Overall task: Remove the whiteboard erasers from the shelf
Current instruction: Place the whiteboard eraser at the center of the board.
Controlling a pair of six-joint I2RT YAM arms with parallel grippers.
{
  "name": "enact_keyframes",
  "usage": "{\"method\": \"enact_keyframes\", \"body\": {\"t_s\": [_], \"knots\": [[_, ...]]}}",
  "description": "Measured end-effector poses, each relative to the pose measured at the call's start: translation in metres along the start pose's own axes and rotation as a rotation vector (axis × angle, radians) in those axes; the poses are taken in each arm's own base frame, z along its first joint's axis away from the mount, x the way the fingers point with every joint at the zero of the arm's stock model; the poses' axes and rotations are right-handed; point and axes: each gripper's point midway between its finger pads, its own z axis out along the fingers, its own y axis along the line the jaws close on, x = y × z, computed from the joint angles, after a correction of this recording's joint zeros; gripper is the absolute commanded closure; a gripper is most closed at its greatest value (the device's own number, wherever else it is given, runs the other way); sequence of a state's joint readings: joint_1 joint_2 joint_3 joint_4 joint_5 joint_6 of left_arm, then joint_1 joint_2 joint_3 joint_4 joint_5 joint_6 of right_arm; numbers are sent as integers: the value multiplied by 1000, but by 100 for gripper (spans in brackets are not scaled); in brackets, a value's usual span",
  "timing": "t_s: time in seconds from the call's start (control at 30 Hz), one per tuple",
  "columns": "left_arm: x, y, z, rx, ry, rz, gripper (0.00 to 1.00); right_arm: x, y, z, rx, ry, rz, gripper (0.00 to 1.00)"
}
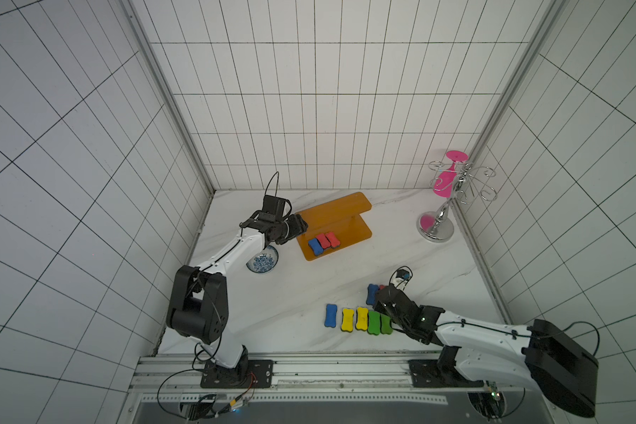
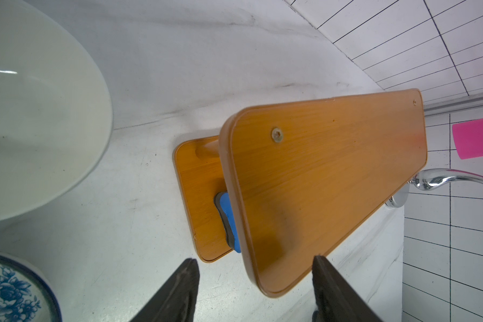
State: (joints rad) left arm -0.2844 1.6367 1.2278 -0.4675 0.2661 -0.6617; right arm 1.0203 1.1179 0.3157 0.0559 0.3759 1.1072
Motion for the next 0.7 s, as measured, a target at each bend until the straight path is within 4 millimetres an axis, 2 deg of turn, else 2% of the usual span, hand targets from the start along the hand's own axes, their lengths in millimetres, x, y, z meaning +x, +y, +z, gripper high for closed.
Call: {"method": "enact_keyframes", "body": {"t_s": [0.27,0.47,0.6,0.7], "knots": [[0,0,0,0,0,0,32,4,0,0,-5,20,6,80],[0,1,0,-1,1,0,32,-3,7,-7,-44,3,-14,79],[-3,4,-1,-5,-5,-7,31,-17,20,-6,-93,-13,-57,77],[-8,6,-2,-7,-16,-15,30,-39,32,12,-107,-1,-49,77]]}}
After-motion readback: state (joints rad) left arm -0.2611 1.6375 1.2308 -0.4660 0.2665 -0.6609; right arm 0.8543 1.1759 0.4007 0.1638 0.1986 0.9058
